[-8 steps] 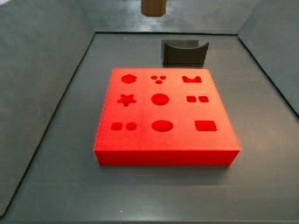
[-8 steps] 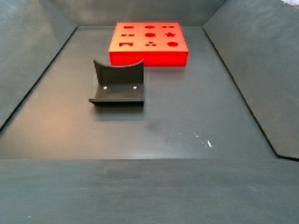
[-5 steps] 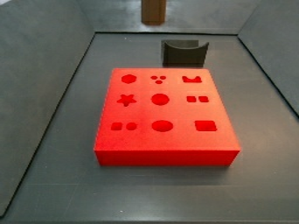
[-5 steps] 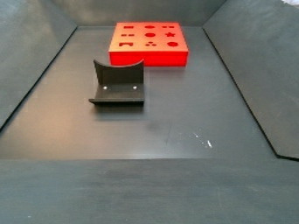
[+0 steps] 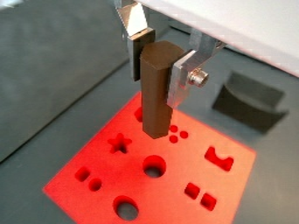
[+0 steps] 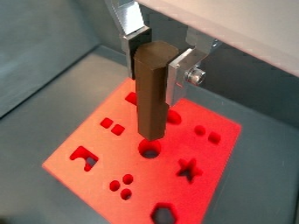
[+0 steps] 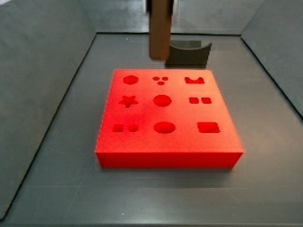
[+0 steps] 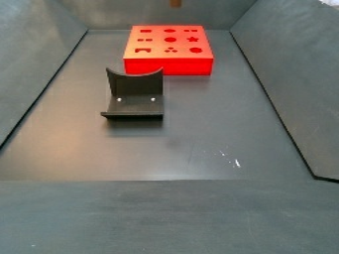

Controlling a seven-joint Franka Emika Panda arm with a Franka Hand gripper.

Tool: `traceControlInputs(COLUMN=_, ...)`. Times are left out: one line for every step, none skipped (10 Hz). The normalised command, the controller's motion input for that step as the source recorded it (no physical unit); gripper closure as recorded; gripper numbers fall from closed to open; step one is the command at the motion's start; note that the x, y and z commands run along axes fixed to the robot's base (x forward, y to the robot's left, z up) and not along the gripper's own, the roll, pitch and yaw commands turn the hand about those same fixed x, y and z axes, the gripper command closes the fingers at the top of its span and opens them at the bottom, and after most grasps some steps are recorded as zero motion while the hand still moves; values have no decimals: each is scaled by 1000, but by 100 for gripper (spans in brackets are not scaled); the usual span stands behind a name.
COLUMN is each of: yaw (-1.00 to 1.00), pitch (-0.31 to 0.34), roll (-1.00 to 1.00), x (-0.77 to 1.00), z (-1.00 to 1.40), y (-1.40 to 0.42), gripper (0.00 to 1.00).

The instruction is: Insert the hexagon object.

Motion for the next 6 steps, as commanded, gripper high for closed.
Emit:
traceControlInputs(yaw=-886, pitch=-59, roll=49, x=200, z=-517, y=3, gripper=100)
traceControlInputs(yaw=-806, pitch=-67, roll=13, x=140, z=-474, y=151, gripper=100)
traceControlInputs(yaw=-566, pitch=-27, roll=0, x=0, z=-329, y=463, gripper=100)
traceControlInputs(yaw=-446, pitch=13, roll=0, x=0, z=-83, y=557, gripper=100)
traceControlInputs(yaw=-417, pitch=16, roll=-23, x=-57, z=0, y=560, gripper=100)
traceControlInputs(yaw=-437, pitch=0, roll=-146, x=-160, z=0, y=394, gripper=100)
